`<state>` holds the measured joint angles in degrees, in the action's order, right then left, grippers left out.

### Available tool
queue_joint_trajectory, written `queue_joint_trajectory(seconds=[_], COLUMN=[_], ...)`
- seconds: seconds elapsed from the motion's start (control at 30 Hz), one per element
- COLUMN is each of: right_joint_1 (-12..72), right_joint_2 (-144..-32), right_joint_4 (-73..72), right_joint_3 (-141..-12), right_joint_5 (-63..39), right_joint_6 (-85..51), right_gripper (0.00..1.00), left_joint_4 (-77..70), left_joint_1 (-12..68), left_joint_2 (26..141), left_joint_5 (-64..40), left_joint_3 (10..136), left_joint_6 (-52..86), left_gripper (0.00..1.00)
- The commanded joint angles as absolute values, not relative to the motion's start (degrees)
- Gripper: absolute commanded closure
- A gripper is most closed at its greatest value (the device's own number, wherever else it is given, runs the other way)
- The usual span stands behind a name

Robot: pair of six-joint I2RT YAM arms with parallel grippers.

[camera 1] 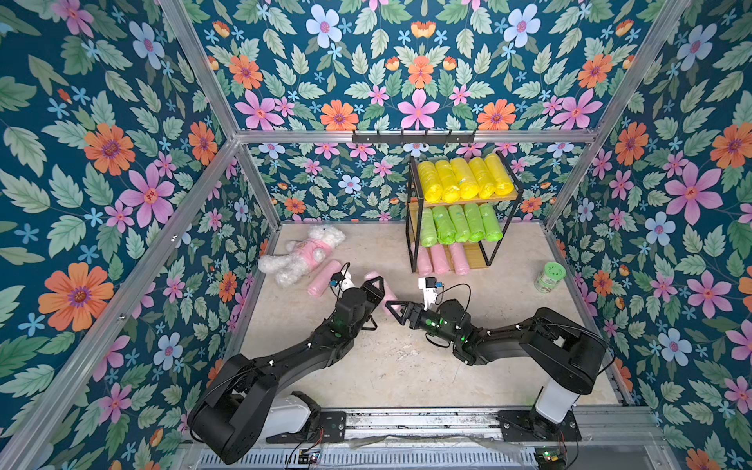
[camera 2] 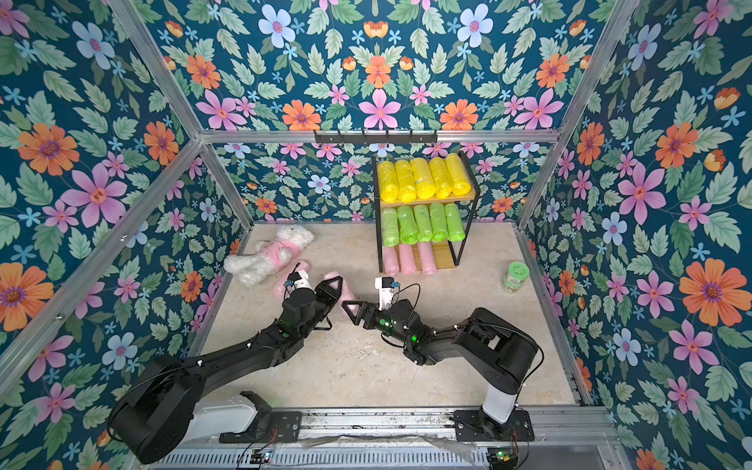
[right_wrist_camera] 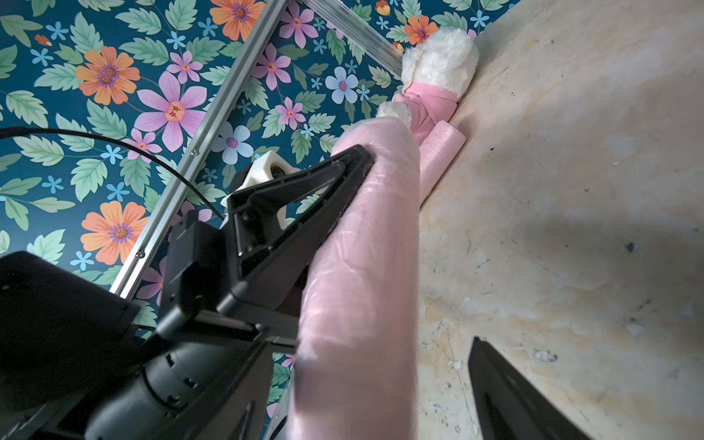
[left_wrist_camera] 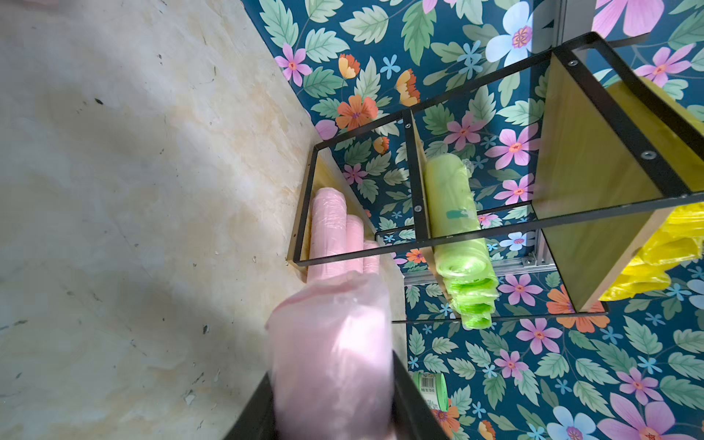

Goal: Sort the rolls of trash bags by color and place them on the shelf
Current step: Place the roll of trash bags on the shelf.

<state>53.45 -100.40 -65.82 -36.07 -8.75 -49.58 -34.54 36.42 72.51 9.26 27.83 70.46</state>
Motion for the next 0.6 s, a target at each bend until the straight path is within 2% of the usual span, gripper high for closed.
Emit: queue_joint_trajectory(seconds=[0.0, 0.4, 0.47, 0.57], right_joint_1=[53.65, 53.69, 53.52, 52.95], right_joint_2=[-100.94, -101.00, -100.43, -99.72], right_joint_4=[-68.90, -67.55, -66.80, -66.31], right_joint_3=[-36.64, -37.29, -37.07, -36.45], right_joint_5=[-8.34, -6.53, -6.07, -6.01], right_joint_6=[-49.98, -50.11, -49.69, -49.31], right_gripper=[0.22, 0.59, 0.62, 0.66], left_joint_4=[-37.71, -37.34, -37.31, -36.97], left_joint_1=[36.73, 37.42, 37.47, 37.47], left_joint_2=[72.17, 72.07, 71.99, 71.81], left_joint_5=[10.44, 12.02, 12.04, 12.08], left_joint_3=[27.87, 27.62, 27.45, 27.36], left_joint_6=[70.85, 70.14, 69.89, 69.39], left_gripper=[0.61, 0.59, 0.56, 0.47])
